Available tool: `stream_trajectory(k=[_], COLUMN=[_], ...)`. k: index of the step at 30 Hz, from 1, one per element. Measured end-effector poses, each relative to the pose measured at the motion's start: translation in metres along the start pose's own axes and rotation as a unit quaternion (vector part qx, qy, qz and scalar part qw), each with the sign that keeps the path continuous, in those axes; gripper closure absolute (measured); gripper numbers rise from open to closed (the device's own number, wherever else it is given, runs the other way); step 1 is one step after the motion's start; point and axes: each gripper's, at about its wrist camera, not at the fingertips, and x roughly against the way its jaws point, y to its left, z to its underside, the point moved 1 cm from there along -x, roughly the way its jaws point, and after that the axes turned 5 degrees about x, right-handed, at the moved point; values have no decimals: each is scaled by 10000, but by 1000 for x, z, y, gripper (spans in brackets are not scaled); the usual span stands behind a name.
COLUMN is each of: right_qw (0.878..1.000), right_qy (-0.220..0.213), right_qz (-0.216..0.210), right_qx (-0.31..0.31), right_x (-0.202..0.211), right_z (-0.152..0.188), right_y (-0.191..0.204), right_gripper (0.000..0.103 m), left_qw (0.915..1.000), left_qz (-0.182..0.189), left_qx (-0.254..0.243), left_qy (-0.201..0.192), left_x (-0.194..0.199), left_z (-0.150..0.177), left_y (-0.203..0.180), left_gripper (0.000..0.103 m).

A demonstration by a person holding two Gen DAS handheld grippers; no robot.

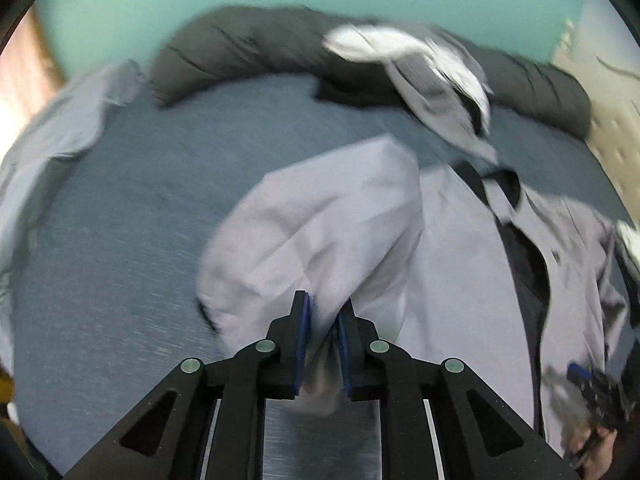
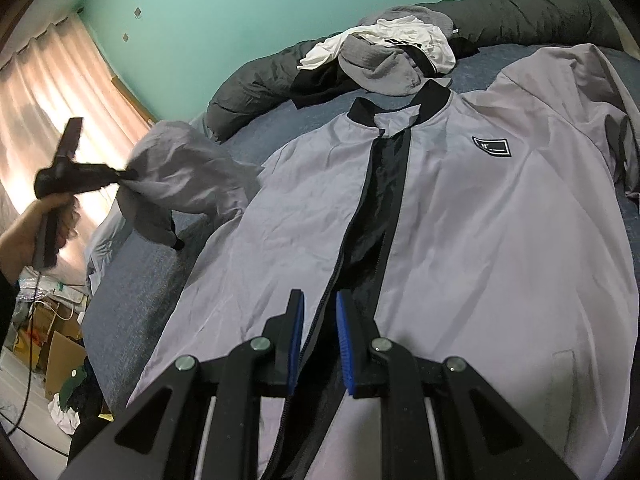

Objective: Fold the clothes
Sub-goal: 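Fold the held sleeve across the jacket front with the left tool, then open the left tool to release the folded sleeve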

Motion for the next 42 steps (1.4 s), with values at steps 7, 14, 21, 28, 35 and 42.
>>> stream_trajectory(k=[7,14,21,28,35,42], right_qw=[10000,10000,10000,10000,10000,10000], right_qy=[17,13,71,48,30,63], right_qz=[10,37,18,26,30,49], right_qx=[-6,-18,29,23,28,41], right_x=[0,-2,-5,-4,-4,-6], right_z=[0,-1,2,1,2,3], right_y=[-2,-4,2,1,3,4], right_gripper=[87,87,87,87,87,87], left_qw=[9972,9962,9937,9895,9865,9835], left_qz=[637,810,874,906,761,292], left_qx=[39,330,703,1117,1442,1786], left_qy=[390,52,25,-128,-122,-29], left_x=[-61,-44,-27,-7,-4,-10], left_z=[23,35,55,84,115,143], left_y=[-19,1,37,73,109,153], left_gripper=[80,64,49,49,48,46])
